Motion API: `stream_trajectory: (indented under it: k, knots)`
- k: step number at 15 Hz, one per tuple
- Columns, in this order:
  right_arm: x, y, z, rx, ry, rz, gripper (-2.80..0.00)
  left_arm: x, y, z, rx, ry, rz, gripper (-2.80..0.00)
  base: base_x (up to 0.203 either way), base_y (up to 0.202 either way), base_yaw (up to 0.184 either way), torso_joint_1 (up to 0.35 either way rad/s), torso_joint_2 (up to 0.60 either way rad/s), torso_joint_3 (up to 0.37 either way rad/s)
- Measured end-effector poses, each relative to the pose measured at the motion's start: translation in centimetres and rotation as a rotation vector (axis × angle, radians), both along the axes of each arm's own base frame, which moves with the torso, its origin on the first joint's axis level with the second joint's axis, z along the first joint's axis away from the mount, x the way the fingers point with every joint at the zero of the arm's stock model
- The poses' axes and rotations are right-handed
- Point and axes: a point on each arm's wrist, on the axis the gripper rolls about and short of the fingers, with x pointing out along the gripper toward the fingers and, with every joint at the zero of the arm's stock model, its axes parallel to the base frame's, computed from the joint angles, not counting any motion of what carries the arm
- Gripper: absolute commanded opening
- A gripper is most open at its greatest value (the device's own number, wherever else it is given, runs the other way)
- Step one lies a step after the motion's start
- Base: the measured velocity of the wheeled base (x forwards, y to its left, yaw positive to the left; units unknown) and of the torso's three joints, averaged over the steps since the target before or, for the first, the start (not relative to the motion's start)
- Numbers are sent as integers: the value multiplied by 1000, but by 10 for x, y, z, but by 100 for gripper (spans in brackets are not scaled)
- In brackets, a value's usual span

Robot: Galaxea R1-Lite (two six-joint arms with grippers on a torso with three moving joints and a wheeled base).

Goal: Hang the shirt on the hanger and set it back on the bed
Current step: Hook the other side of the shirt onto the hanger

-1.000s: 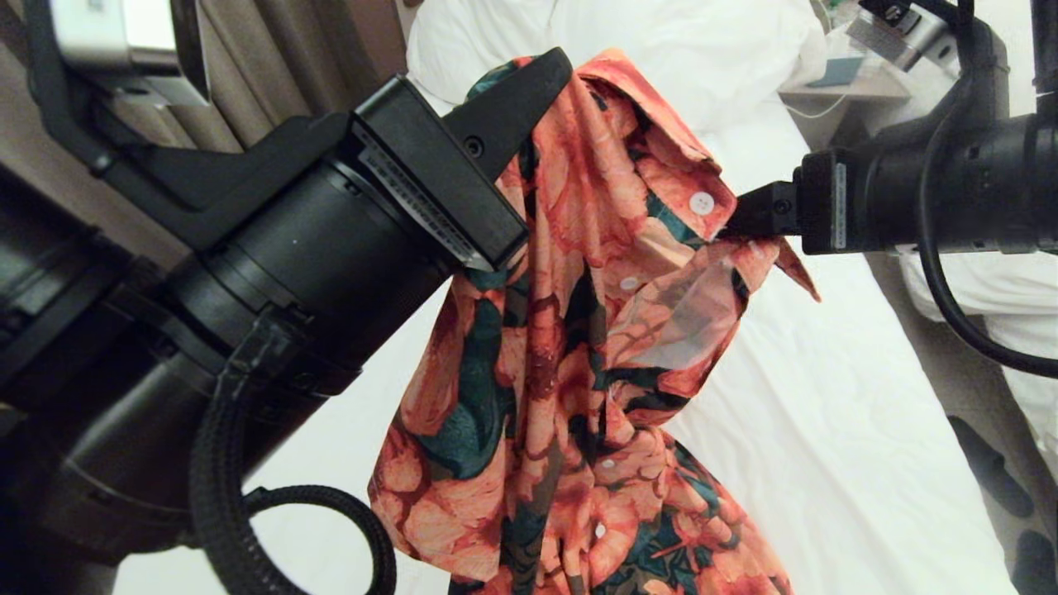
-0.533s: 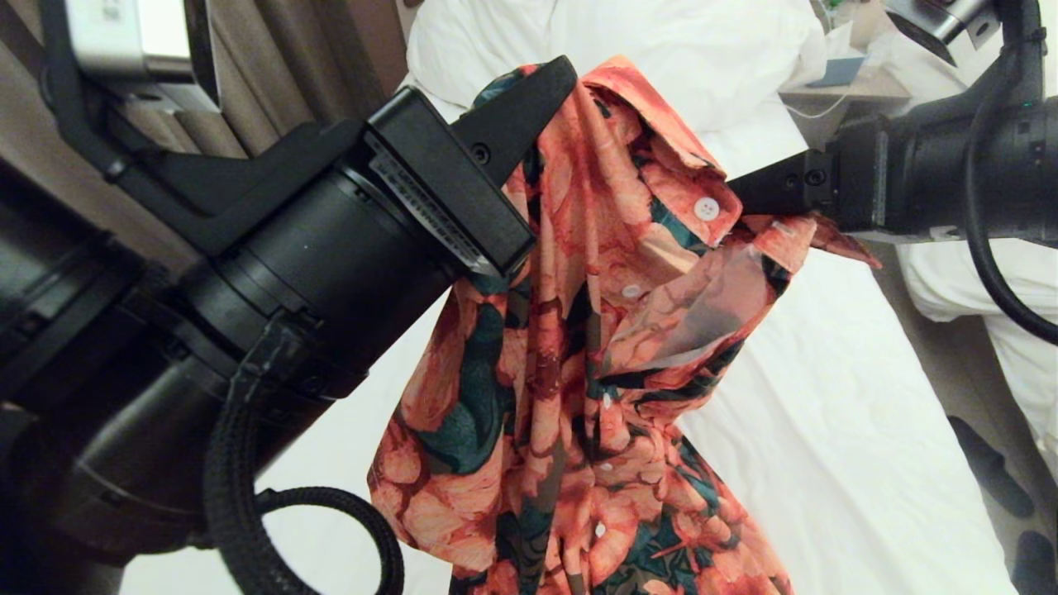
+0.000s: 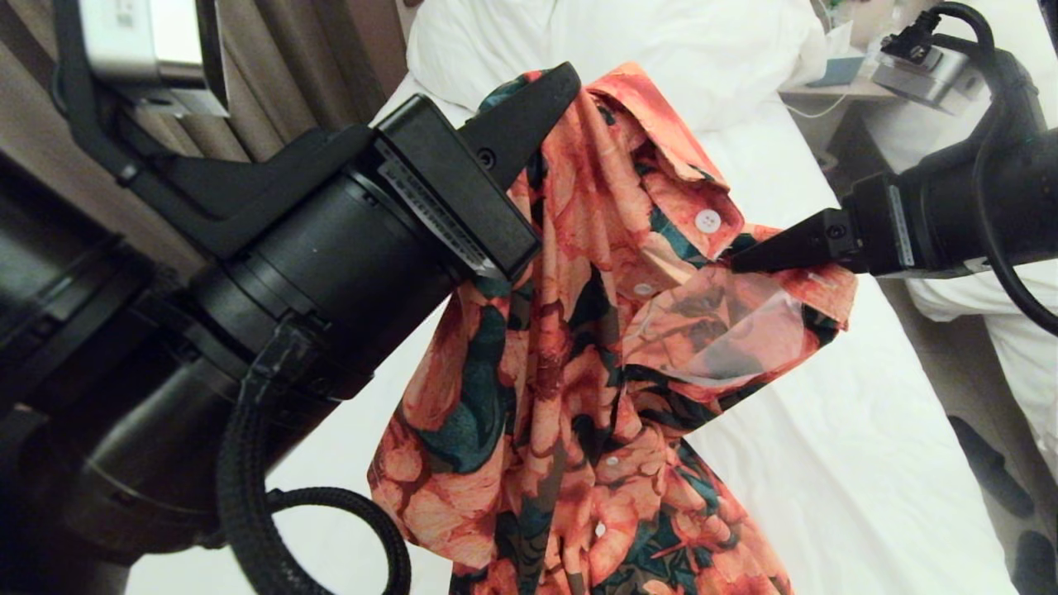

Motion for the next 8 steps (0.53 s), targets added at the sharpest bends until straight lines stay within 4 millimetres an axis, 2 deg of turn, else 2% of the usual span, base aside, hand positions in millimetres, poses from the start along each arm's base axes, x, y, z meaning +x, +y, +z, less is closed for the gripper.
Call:
stream_trajectory:
  k: [4, 8]
  knots:
    - [5, 0, -8, -27, 69, -26, 0, 0, 0, 0, 1, 0, 0, -280, 0, 0, 0, 0, 0, 0]
    - [9, -5, -13, 97, 177, -28, 0, 0, 0, 0, 1, -1, 1, -280, 0, 0, 0, 0, 0, 0]
